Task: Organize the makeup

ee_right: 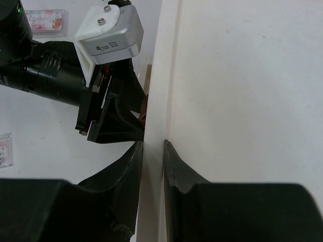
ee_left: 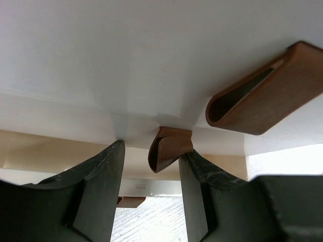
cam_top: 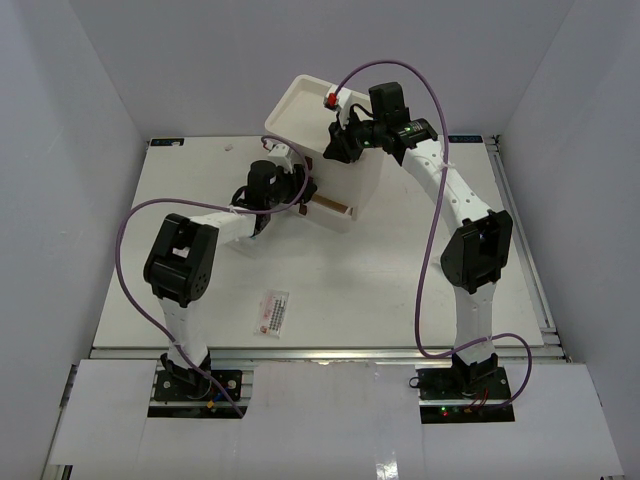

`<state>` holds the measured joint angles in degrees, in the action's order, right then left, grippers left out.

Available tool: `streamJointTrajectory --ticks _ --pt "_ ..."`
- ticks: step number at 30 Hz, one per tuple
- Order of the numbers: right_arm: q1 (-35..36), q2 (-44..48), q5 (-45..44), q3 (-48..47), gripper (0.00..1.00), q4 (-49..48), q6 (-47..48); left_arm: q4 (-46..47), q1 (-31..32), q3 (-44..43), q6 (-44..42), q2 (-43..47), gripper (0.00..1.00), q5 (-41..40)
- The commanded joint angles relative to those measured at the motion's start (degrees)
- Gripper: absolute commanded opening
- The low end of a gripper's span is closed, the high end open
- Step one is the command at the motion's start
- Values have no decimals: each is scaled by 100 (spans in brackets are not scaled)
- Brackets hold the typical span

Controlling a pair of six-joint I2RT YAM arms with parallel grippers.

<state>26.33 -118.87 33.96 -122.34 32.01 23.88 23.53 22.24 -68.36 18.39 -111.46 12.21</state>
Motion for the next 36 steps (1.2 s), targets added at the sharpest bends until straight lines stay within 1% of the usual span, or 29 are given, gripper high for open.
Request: streamJointTrajectory --ticks 1,4,10,14,18,30,33,36 --pt "417 4 508 176 16 745 -314 451 8 -23 -36 384 59 -123" --pt "397 22 376 149 17 744 -296 568 8 471 -104 891 63 -105" --pt "293 21 383 150 19 737 -305 795 8 1872 22 1884 69 -20" --pt "257 20 386 162 19 737 -305 880 8 2370 -40 1990 71 132" --pt "250 4 401 184 20 728 -314 838 8 2249 -194 1656 71 298" --pt "259 -31 480 194 20 719 -322 836 8 1389 -372 550 69 157" --pt "250 -35 489 193 20 710 -331 767 8 1139 -372 355 66 77" --pt "258 -40 481 193 20 710 -331 687 8 955 -356 224 57 -1"
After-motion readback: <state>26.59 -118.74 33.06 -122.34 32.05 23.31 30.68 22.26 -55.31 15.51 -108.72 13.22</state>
